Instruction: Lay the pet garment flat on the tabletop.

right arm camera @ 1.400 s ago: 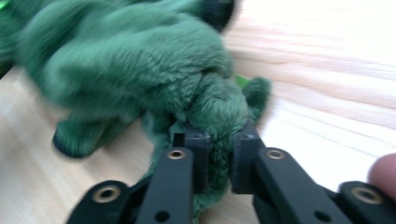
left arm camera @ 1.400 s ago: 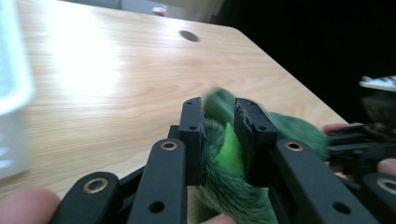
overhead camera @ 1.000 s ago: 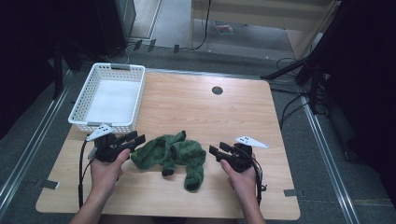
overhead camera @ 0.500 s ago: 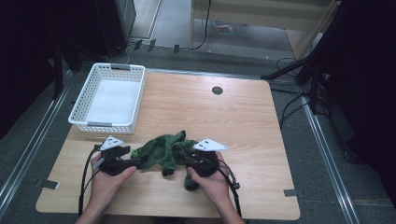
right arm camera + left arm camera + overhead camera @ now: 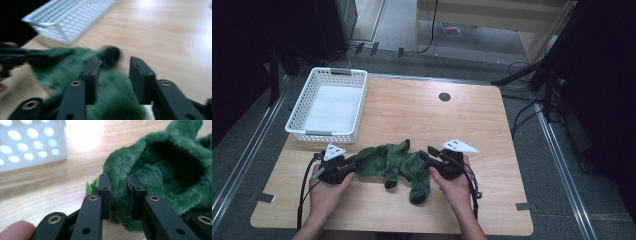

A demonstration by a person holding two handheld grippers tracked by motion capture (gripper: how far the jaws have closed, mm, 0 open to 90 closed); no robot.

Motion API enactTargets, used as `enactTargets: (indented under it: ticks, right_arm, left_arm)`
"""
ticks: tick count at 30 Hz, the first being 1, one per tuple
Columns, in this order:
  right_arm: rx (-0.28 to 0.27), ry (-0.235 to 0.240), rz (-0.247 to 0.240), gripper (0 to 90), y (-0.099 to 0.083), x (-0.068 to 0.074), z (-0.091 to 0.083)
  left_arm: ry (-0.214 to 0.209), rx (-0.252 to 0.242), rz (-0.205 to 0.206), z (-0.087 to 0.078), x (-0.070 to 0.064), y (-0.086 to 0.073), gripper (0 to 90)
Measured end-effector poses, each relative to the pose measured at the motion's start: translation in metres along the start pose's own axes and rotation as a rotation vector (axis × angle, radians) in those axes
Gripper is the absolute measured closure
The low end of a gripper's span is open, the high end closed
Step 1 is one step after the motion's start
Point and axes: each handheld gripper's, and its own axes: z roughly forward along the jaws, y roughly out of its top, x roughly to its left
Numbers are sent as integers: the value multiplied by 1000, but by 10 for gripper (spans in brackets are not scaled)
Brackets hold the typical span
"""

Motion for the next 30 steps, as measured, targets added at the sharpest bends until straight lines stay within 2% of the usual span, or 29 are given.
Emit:
enactTargets:
  ticks: [1,2,3,4,5,7,8,9,10,11,12,14,16,17,18,19,21,25,26,28,30]
  right_arm:
    - [-2,16,-21,545,7,7,7]
    - [15,47,-67,513,22,21,25]
    - [15,47,-67,513,22,21,25]
    - [27,66,-106,490,28,29,36]
    - [56,86,-159,472,34,39,50]
    - [121,120,-229,417,40,51,71]
    - [158,123,-261,399,42,57,82]
    - [228,120,-327,394,42,64,101]
    - [228,120,-327,394,42,64,101]
    - [257,113,-344,399,41,65,109]
    - [279,103,-353,459,40,65,113]
    - [319,52,-376,645,37,64,121]
    - [307,11,-342,820,38,60,123]
    - [278,19,-299,872,41,56,120]
    - [193,37,-225,900,48,48,109]
    - [193,37,-225,900,48,48,109]
    - [124,26,-160,900,56,36,98]
    - [19,-54,-42,900,68,4,79]
    - [-8,-87,14,900,70,-9,73]
    - [-32,-152,79,900,69,-27,68]
    - [-18,-225,141,889,63,-49,65]
  left_arm:
    - [-3,-7,2,0,0,0,765]
    - [-8,-22,2,-1,-1,0,776]
    - [-10,-30,9,-1,-1,1,776]
    - [-14,-42,16,-3,-3,2,781]
    - [-11,-49,21,-4,-3,3,783]
    - [-9,-72,28,-7,-5,7,786]
    - [-12,-83,26,-8,-5,9,788]
    - [-21,-105,19,-11,-5,14,789]
    - [-21,-105,19,-11,-5,14,789]
    - [-21,-111,20,-12,-5,15,789]
    - [-24,-121,19,-13,-5,17,790]
    - [-39,-140,14,-15,-4,20,789]
    - [-48,-161,6,-15,-4,21,761]
    - [-52,-176,-2,-16,-4,22,722]
    - [-49,-188,-14,-17,-4,23,596]
    - [-47,-201,-24,-17,-3,23,596]
    - [-56,-219,-39,-18,-4,24,525]
    - [-59,-208,-36,-14,-7,25,465]
    - [-62,-201,-35,-13,-8,25,461]
    - [-75,-180,-29,-9,-11,24,459]
    - [-93,-141,-22,-2,-14,23,458]
